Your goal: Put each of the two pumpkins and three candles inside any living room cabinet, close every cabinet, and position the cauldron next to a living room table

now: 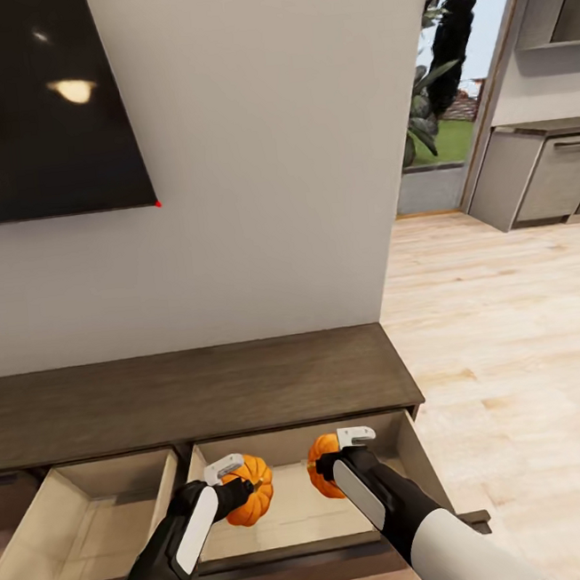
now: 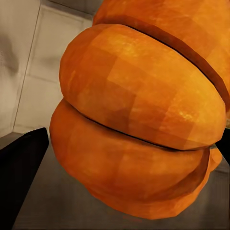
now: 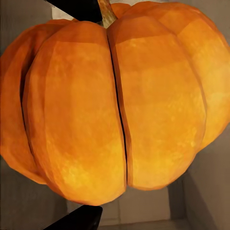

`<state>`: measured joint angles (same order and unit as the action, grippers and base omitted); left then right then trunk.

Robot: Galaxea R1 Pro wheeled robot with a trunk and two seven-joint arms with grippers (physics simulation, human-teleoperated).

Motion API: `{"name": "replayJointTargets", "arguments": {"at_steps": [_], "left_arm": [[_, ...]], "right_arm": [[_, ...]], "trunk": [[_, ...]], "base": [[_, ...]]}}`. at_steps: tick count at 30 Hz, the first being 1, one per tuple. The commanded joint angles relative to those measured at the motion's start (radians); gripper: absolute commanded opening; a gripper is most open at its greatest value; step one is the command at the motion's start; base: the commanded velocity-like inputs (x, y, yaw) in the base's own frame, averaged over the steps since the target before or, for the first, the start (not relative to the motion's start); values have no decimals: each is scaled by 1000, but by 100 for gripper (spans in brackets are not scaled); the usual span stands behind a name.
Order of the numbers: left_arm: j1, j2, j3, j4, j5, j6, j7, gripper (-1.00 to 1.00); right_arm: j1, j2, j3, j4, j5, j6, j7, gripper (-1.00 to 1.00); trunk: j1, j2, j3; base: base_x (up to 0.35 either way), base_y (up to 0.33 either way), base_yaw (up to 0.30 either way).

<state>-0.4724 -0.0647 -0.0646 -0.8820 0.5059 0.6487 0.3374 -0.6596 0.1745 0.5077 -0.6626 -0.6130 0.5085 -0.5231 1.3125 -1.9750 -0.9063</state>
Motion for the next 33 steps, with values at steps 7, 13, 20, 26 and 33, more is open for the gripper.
{"name": "replayJointTargets", "arguments": {"at_steps": [7,13,20,26,33], "left_arm": [[0,0,0,0,0,0,0,-100],[0,0,0,0,0,0,-4,-100],[0,0,0,0,-1,-1,-2,-100],[0,-1,0,0,-1,-1,0,-100],[0,-1,-1,0,-1,-2,1,-100]], "right_arm": [[0,0,0,0,1,0,-1,-100],[0,0,0,0,1,1,-1,-100],[0,0,0,0,1,1,0,-100],[-1,0,0,0,1,1,0,-100],[-2,0,-1,1,0,5,0,-100]], "trunk": [[0,0,0],[15,-28,-10],[42,-77,-31],[65,-119,-50],[92,-168,-71]], "base": [[155,0,1],[10,0,183],[1,0,59],[0,0,2],[0,0,0]]}}
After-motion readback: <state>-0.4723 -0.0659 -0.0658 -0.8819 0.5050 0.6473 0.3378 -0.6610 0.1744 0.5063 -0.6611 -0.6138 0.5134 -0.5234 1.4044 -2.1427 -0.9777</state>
